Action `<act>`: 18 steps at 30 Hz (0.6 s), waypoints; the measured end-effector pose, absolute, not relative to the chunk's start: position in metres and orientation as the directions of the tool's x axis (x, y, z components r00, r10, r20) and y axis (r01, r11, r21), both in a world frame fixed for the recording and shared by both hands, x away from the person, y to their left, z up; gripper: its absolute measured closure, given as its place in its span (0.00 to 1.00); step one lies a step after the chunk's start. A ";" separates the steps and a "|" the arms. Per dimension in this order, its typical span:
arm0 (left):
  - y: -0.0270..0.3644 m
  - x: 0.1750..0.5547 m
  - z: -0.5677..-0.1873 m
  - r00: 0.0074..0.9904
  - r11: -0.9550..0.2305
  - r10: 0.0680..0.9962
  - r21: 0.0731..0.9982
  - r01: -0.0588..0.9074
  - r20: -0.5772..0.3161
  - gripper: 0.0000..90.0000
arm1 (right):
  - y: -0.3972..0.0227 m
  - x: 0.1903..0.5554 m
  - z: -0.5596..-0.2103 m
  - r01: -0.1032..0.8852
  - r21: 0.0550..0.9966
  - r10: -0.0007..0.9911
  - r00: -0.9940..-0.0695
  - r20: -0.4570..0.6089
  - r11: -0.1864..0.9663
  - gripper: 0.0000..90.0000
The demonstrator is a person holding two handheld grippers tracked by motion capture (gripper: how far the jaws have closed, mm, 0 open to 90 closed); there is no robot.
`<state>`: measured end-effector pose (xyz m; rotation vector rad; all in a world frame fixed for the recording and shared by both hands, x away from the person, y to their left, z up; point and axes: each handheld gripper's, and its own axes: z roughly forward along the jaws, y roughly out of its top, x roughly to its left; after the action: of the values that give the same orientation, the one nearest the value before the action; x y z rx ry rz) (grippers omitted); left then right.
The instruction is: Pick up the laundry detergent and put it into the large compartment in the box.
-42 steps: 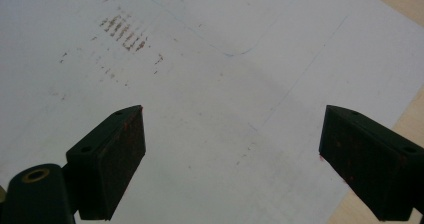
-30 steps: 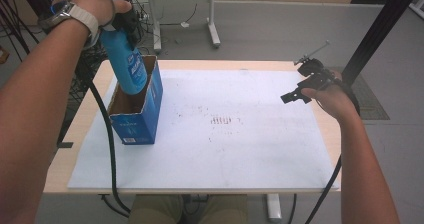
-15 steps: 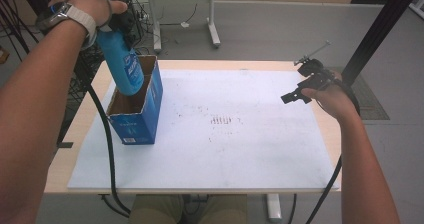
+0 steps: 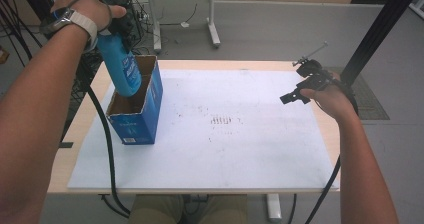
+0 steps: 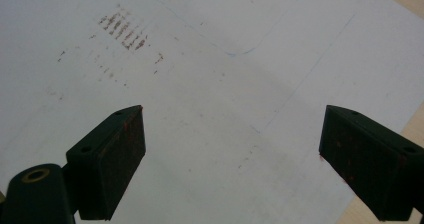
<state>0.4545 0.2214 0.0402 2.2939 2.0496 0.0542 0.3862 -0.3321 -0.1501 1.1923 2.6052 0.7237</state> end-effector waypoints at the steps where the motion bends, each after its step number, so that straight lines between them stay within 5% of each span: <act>1: 0.222 0.455 0.039 0.114 -0.112 0.993 0.075 0.991 -0.017 0.42 | -0.332 0.387 -0.150 0.660 0.502 0.750 -0.661 0.032 0.560 0.12; 18: 0.222 0.468 0.012 0.119 -0.118 0.993 0.043 0.992 -0.012 0.42 | -0.332 0.388 -0.154 0.666 0.495 0.752 -0.658 0.037 0.559 0.12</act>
<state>0.4676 0.2217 0.0123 2.3195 2.0593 0.0304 0.3885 -0.3319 -0.1541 1.2000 2.6120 0.7160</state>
